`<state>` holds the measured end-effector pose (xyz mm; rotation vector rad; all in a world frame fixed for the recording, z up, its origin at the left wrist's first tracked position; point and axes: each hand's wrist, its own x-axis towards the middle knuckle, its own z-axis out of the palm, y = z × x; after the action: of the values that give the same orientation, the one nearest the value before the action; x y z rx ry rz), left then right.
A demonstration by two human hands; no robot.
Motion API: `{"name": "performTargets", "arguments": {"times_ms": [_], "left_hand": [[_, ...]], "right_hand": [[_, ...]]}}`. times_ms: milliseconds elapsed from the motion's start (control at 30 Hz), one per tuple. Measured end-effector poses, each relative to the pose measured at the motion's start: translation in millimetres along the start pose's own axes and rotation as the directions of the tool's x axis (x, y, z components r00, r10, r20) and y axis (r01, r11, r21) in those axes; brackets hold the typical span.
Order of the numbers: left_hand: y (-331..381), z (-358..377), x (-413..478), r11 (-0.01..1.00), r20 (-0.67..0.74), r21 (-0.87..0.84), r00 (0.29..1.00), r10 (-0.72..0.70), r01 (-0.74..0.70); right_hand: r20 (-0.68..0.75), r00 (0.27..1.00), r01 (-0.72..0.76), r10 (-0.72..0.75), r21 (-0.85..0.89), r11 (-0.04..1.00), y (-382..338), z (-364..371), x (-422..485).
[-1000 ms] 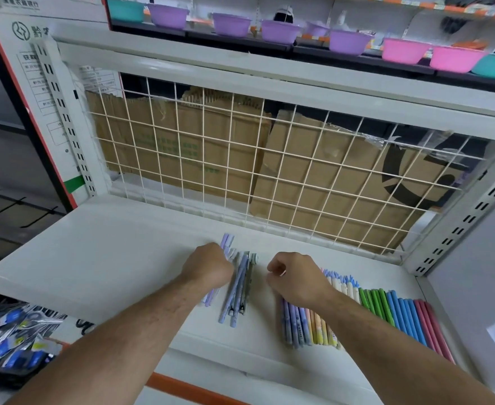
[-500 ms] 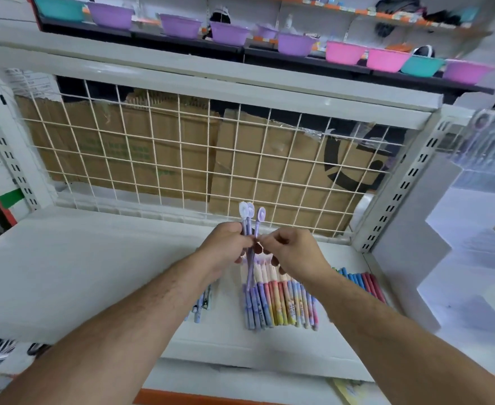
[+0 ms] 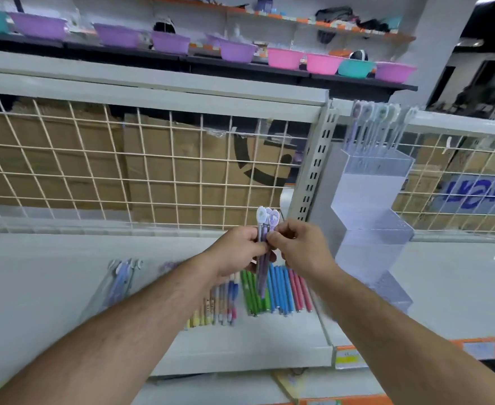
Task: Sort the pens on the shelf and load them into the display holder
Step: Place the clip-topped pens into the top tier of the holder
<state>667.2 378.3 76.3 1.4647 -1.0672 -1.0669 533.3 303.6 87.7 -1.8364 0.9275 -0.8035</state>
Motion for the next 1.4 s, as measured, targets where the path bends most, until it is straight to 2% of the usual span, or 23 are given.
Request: {"name": "performTargets", "arguments": {"times_ms": [233, 567, 700, 933, 1133, 1267, 1400], "left_hand": [[35.9, 104.0, 33.2, 0.996, -0.029, -0.056, 0.997, 0.071, -0.073], [96.2, 197.0, 87.8, 0.986, -0.104, 0.037, 0.981, 0.166, -0.163], [105.7, 206.0, 105.3, 0.981, -0.124, 0.029, 0.973, 0.192, -0.19], [104.2, 191.8, 142.9, 0.982, -0.29, 0.032, 0.939, 0.185, -0.184], [87.9, 187.1, 157.0, 0.981, -0.258, -0.064, 0.952, 0.162, -0.184], [79.3, 183.8, 160.5, 0.975, -0.233, -0.088, 0.956, 0.177, -0.203], [76.2, 181.6, 163.4, 0.97, -0.201, -0.107, 0.96, 0.193, -0.218]], "right_hand": [[0.009, 0.999, 0.042, -0.043, 0.089, 0.995, 25.7, -105.9, 13.4], [0.029, 0.991, 0.124, -0.129, 0.123, 0.985, 26.7, -225.2, 47.5], [0.015, 0.991, 0.131, -0.134, 0.11, 0.985, 24.4, -244.7, 59.7], [-0.061, 0.985, 0.163, -0.159, 0.054, 0.985, 5.4, -267.1, 92.6], [-0.199, 0.962, 0.197, -0.186, 0.035, 0.98, -22.3, -292.2, 130.0], [-0.32, 0.923, 0.227, -0.211, 0.014, 0.974, -39.3, -300.9, 152.8], [-0.382, 0.891, 0.255, -0.245, -0.026, 0.967, -49.4, -299.4, 167.2]]}}
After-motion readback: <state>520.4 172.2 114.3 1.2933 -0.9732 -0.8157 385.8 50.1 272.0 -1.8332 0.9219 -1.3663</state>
